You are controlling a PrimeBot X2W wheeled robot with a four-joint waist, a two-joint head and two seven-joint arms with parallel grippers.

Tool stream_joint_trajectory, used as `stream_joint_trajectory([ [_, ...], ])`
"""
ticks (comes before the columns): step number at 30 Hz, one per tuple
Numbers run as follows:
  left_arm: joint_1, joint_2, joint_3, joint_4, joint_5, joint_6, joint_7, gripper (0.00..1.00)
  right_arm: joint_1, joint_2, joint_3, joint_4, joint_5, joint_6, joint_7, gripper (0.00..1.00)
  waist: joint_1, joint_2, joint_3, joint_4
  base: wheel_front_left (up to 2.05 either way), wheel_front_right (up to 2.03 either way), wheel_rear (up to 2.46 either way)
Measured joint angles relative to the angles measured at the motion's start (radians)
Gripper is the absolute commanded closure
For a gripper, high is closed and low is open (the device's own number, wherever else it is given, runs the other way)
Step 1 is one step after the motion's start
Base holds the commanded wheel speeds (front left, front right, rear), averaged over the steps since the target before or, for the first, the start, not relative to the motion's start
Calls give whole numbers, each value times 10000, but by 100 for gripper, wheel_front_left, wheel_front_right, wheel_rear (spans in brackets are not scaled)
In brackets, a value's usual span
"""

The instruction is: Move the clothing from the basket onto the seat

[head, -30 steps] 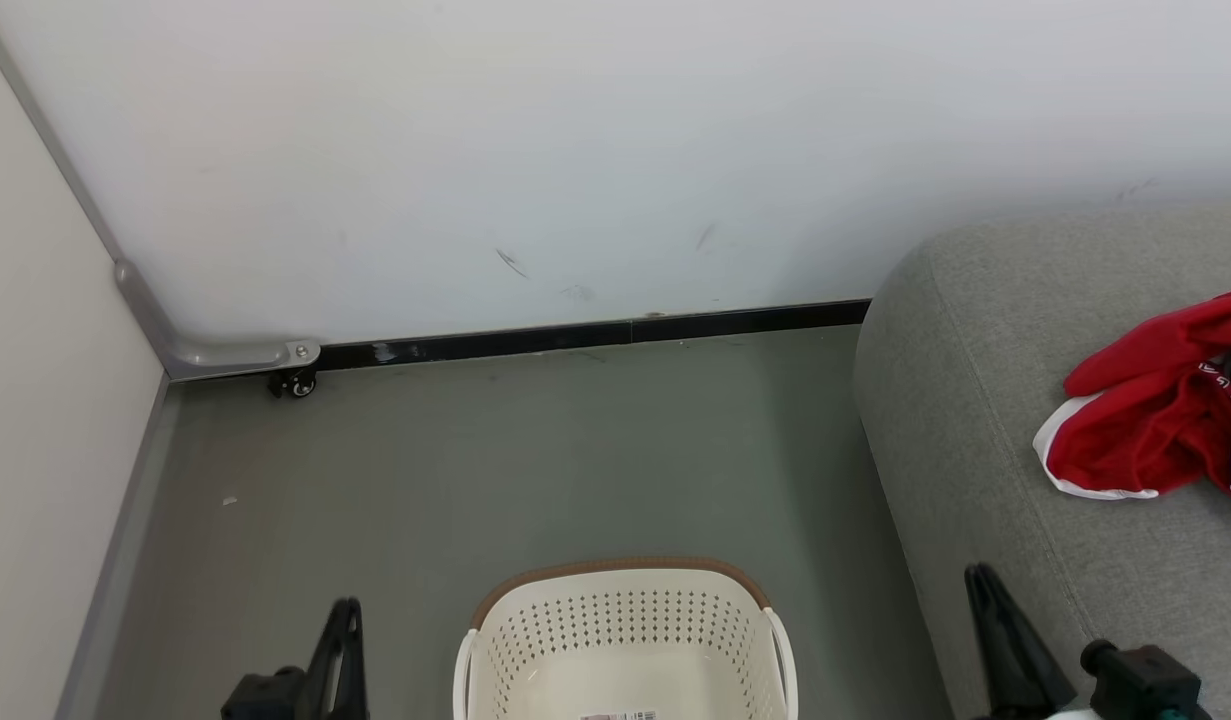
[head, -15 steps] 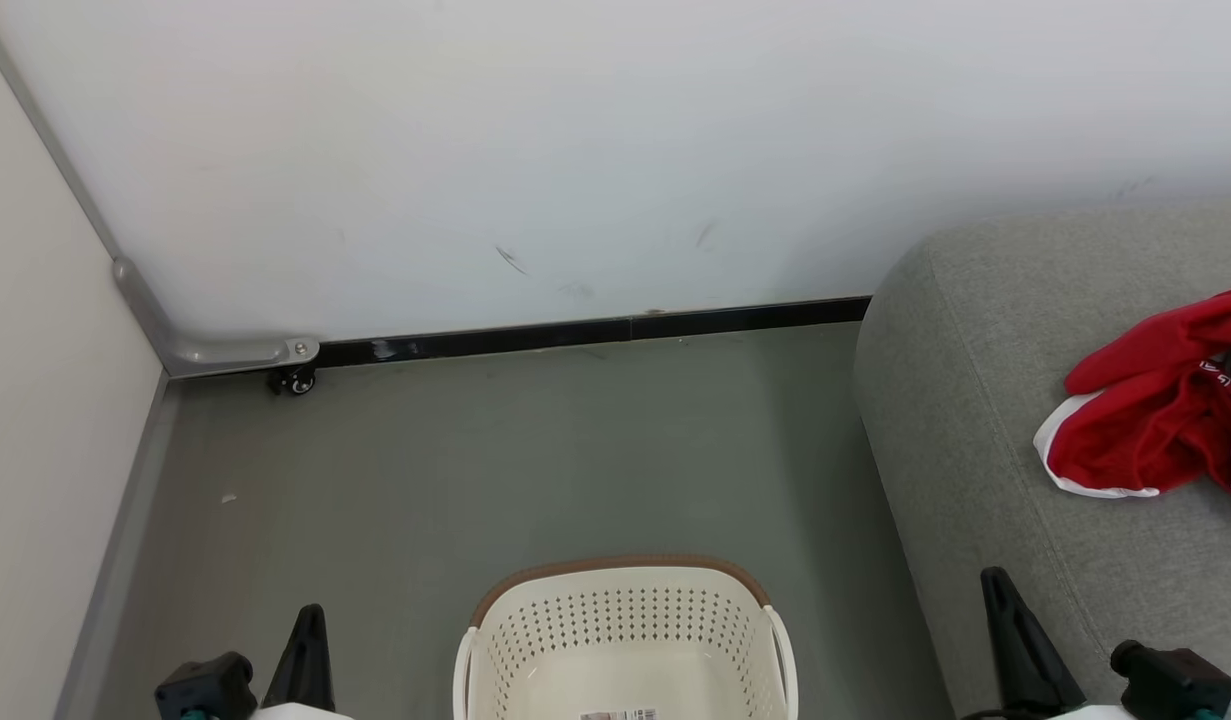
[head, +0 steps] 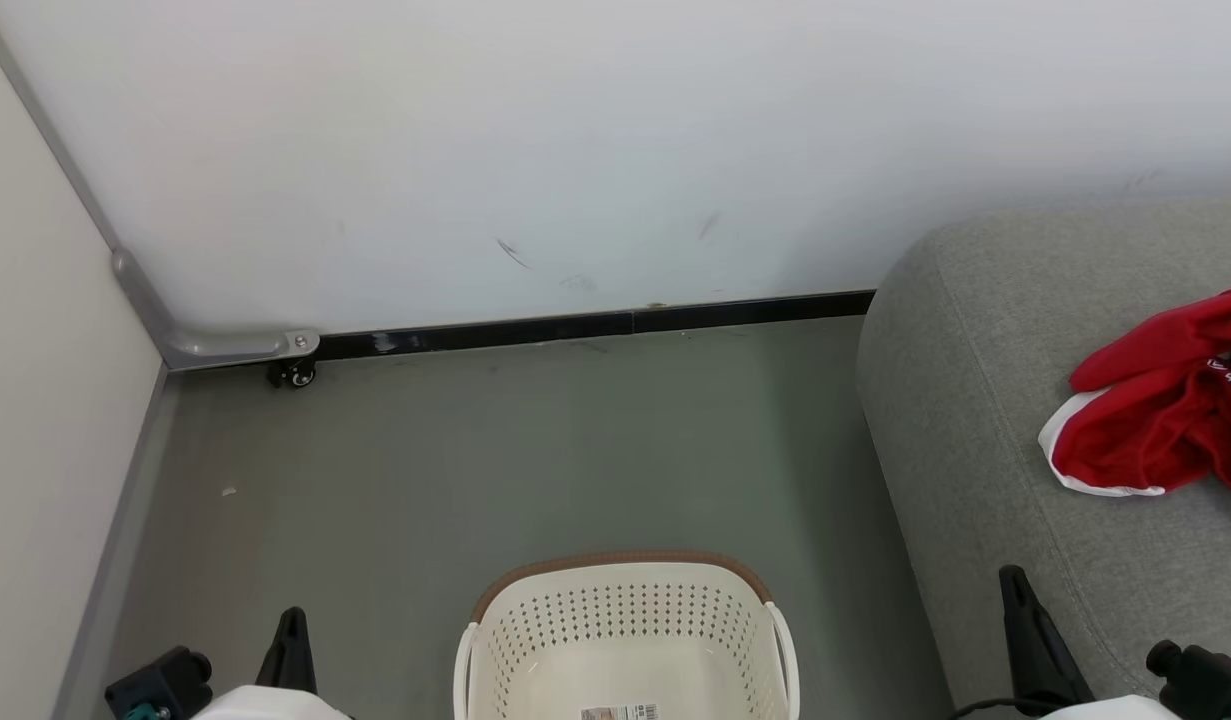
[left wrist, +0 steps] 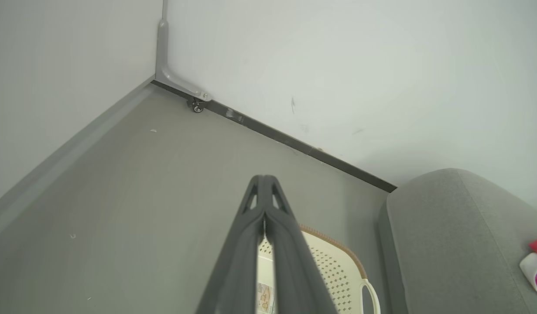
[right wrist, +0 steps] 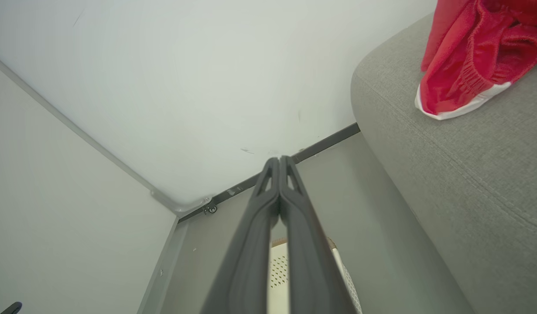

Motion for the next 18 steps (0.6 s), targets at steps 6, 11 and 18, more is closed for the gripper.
stream_joint_trajectory([
  [6,-84,-13,138,-69,-851,-201,226,100,-200,0,-115,-13,849,0,192,100,57,0,-25,9,0,0,0],
  [11,-86,-27,265,-109,-1574,-374,395,100,-254,-4,-192,-44,1590,0,318,100,88,0,-48,16,0,0,0],
  [18,-91,-42,418,-173,-2560,-594,658,100,-407,-10,-245,-38,2640,-2,520,100,97,0,-54,23,0,0,0],
])
